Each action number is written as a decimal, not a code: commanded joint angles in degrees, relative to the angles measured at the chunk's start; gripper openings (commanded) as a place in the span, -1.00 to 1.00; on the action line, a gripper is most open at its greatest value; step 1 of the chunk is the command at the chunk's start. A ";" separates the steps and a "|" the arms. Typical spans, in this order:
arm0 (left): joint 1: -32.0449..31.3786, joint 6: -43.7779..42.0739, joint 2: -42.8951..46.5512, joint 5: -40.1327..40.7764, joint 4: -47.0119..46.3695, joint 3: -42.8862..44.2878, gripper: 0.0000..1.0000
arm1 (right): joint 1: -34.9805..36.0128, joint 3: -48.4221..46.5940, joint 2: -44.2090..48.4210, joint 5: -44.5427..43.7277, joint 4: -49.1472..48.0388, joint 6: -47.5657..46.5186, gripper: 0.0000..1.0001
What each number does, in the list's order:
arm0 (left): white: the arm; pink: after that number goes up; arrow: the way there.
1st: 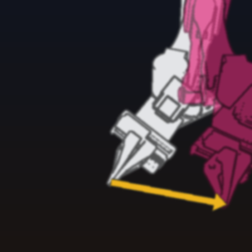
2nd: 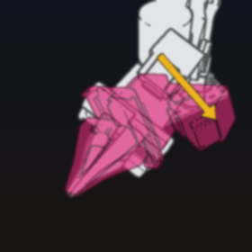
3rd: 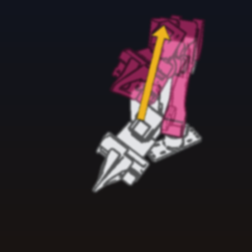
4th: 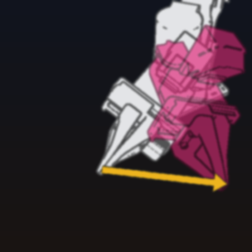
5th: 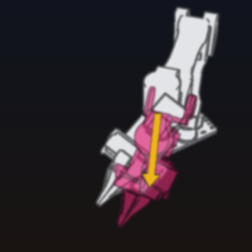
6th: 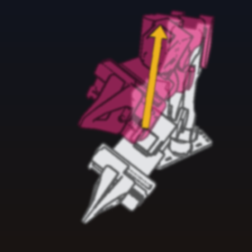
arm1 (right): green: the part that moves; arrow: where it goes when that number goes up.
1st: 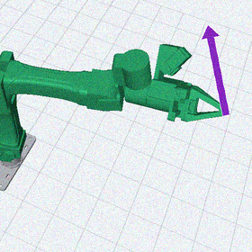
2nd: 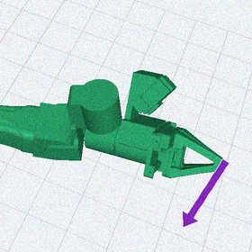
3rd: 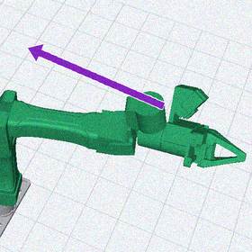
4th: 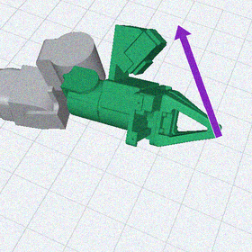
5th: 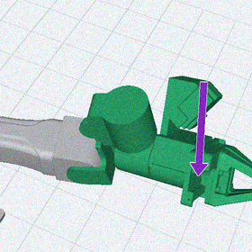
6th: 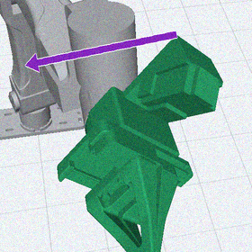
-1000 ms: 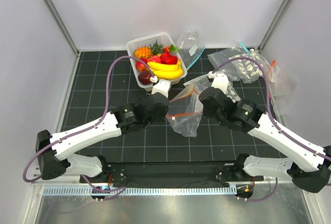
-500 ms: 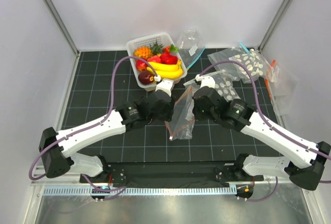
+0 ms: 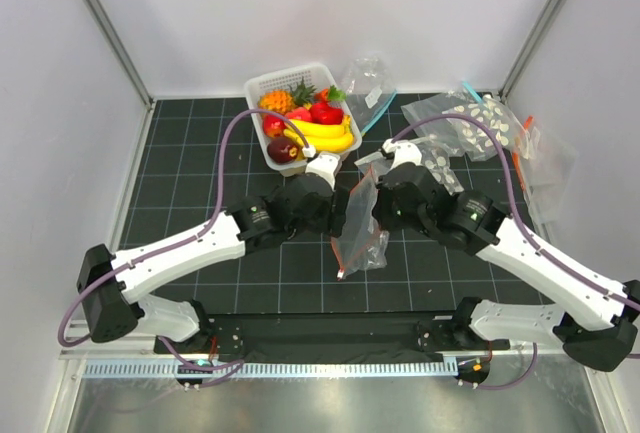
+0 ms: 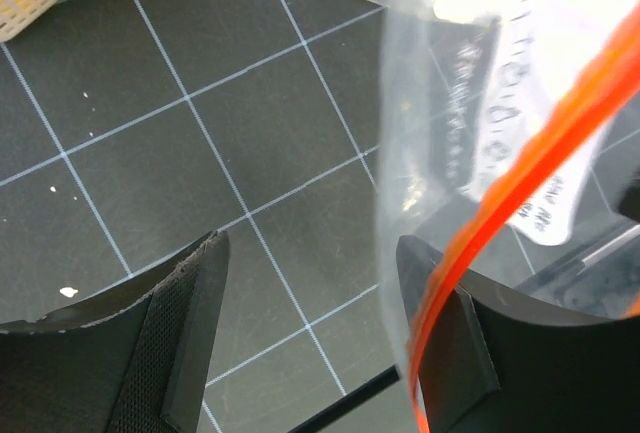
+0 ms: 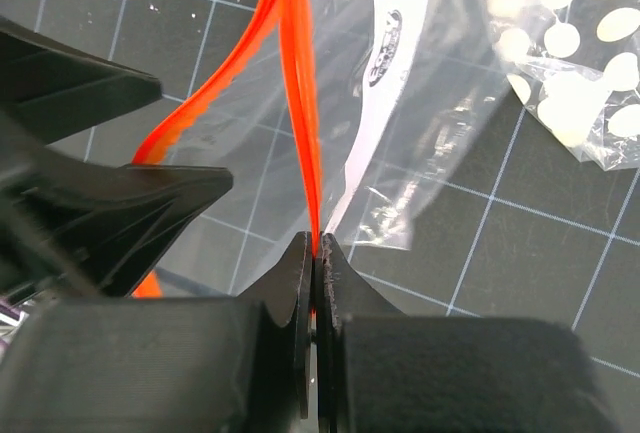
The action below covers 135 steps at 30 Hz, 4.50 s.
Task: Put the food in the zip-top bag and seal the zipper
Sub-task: Open the zipper of the food storage bag at the center of the board.
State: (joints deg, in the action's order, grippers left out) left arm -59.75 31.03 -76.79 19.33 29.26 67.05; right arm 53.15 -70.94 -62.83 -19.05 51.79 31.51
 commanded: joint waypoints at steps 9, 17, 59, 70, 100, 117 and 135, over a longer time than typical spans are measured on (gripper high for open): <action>0.24 -1.49 -1.43 0.70 -2.19 1.42 -0.08 | -0.23 -2.71 0.78 1.21 0.68 -1.45 -0.98; 0.68 1.14 -0.12 -0.86 -3.67 0.98 -0.99 | -0.15 1.49 -0.54 -0.46 -3.16 0.48 -0.53; 5.34 3.60 -0.90 8.00 -1.31 -2.36 -0.99 | 0.20 -13.35 -8.37 -25.69 25.38 8.22 -0.98; 5.43 2.46 -3.71 -2.71 -6.58 -1.14 -0.97 | 0.20 -9.05 -5.55 -24.11 14.41 -0.64 -0.83; 6.92 -0.35 -4.33 -9.14 -3.16 4.41 0.45 | 0.20 -9.66 -11.70 -25.07 21.07 1.19 -0.98; 12.10 1.05 -6.09 -12.30 -7.71 -2.79 -0.25 | 0.03 -9.49 -8.98 -27.45 23.09 1.37 -0.97; 13.69 0.70 -6.69 -24.24 -11.85 -2.46 0.25 | -0.41 -6.85 -8.78 -27.19 18.09 1.37 -0.81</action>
State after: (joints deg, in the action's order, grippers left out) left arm -46.92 33.52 -82.78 0.34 18.17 62.81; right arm 53.21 -78.19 -70.85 -45.32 71.75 34.89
